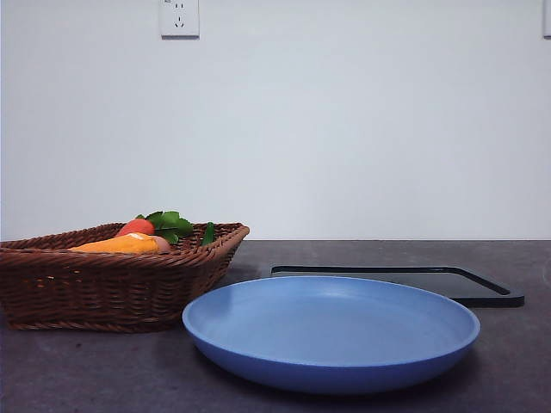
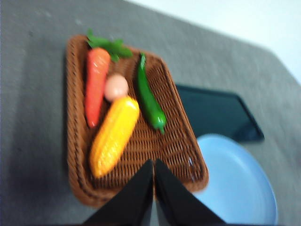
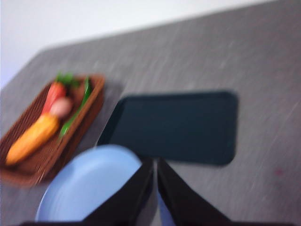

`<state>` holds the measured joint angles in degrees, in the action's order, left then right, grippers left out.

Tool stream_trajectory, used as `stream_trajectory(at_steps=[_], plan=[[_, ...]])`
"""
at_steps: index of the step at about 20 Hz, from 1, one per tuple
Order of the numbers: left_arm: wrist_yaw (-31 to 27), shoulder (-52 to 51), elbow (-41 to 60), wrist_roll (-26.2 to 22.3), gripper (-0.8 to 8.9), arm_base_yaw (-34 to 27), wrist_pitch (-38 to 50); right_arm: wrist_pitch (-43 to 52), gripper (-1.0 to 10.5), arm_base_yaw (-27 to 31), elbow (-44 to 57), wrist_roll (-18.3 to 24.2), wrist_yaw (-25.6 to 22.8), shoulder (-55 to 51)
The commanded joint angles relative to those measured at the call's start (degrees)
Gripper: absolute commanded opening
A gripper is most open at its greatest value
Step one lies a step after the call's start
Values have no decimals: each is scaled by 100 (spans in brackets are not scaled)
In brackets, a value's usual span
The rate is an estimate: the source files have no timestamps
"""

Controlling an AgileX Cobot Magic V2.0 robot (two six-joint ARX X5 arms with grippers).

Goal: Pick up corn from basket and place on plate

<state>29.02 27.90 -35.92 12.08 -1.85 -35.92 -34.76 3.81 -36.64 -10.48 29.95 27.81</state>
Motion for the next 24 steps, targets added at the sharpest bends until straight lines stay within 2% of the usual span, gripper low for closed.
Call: stream_trajectory(at_steps=[1,5,11,13,15,17,24], plan=[[120,243,-326,-662,7,39,-321,-562,1,-17,-422,734,116,350],[122,522,-588,-909,7,177,-697,-1307,1,-179,-927,1106,118,802],[122,614,-614,-994,21,310,-802,-1480,2,-490,-1104,1134,116,1080],[122,614,-614,-988,128,310,-796,-1484,54,-487,-1104,1110,116,1104],[122,614,-614,-953,313,310,-791,-1478,221,-487,-1104,1040,114,1106],[122,614,-614,-946,409,310,-787,-1478,319,-487,-1104,929,114,1108],[122,614,-614,-949,410,310,-776,-1453,319,-588,-1104,787,166,1576]])
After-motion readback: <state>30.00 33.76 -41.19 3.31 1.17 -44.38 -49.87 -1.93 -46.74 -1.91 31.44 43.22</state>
